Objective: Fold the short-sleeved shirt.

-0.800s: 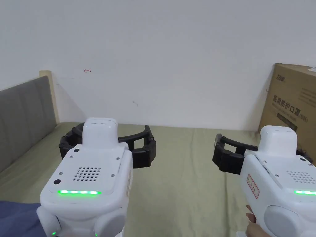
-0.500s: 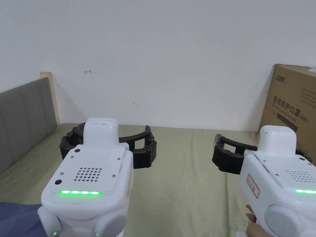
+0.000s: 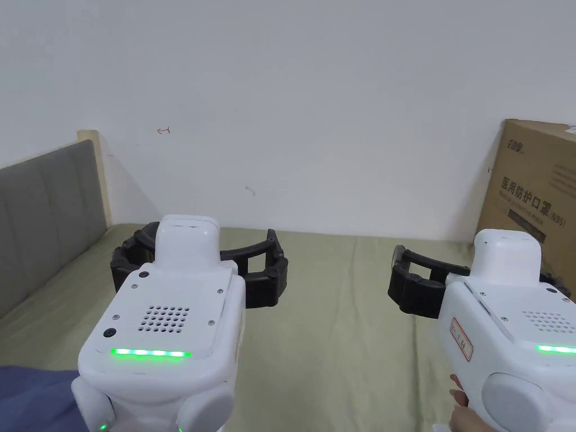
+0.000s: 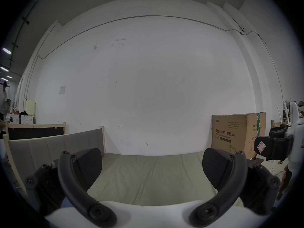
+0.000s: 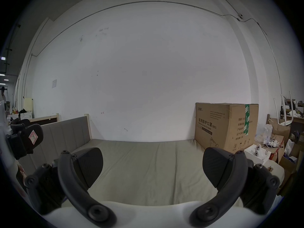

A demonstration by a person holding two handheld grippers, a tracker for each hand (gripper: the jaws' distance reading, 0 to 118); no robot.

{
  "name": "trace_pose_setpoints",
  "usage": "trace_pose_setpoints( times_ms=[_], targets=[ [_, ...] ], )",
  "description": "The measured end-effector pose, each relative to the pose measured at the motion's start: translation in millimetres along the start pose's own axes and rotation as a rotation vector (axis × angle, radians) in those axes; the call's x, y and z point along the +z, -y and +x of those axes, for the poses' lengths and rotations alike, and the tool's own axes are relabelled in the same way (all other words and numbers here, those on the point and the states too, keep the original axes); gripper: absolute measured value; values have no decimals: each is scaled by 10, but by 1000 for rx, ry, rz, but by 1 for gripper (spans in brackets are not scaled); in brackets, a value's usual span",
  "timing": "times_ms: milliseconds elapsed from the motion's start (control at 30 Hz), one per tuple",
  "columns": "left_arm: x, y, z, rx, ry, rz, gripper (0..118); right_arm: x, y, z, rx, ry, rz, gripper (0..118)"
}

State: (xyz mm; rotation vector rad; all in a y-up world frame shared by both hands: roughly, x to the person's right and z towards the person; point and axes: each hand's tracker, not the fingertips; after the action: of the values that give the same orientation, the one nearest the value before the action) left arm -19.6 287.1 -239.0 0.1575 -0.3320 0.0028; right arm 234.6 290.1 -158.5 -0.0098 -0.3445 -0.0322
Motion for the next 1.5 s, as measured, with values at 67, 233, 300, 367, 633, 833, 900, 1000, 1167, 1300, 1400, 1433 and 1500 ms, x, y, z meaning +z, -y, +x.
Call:
trace_pose_setpoints(
  times_ms=[67,233,300,367,633,833,900,1000,1167,1300,1400,1433,1500],
  targets=[
    [-1,1,-14,3,-1,-4,118,-1,-5,-8,4,3,-1,118],
    [-9,2,-20,-2,-14,-9,118,-3,-26,-9,-1,2,-3,118],
    [-9,0,-18,-3,-14,-10,118,-4,-31,-8,-3,4,-3,118],
    [-10,-4,-15,-5,-10,-11,118,-4,-33,-5,-6,4,-3,118],
    [-3,-17,2,-21,-5,-9,118,-16,-22,10,-12,13,-9,118],
    [-5,-17,24,-28,-2,-17,118,-7,-27,20,0,15,-8,118],
    [-3,-17,26,-25,2,-18,118,1,-33,25,-2,17,-5,118],
    [-3,-22,28,-24,5,-22,118,7,-43,29,-3,18,-3,118],
    [8,-36,22,-18,7,-20,118,17,-39,32,-8,16,-2,118],
    [8,-42,18,-16,5,-18,118,14,-34,26,-4,21,-3,118],
    [8,-44,18,-20,2,-20,118,20,-34,25,-5,17,-3,118],
    [9,-43,17,-21,-2,-21,118,20,-34,23,-4,17,-3,118],
    [8,-42,16,-13,-1,-21,118,16,-30,23,-1,17,-3,118]
  ],
)
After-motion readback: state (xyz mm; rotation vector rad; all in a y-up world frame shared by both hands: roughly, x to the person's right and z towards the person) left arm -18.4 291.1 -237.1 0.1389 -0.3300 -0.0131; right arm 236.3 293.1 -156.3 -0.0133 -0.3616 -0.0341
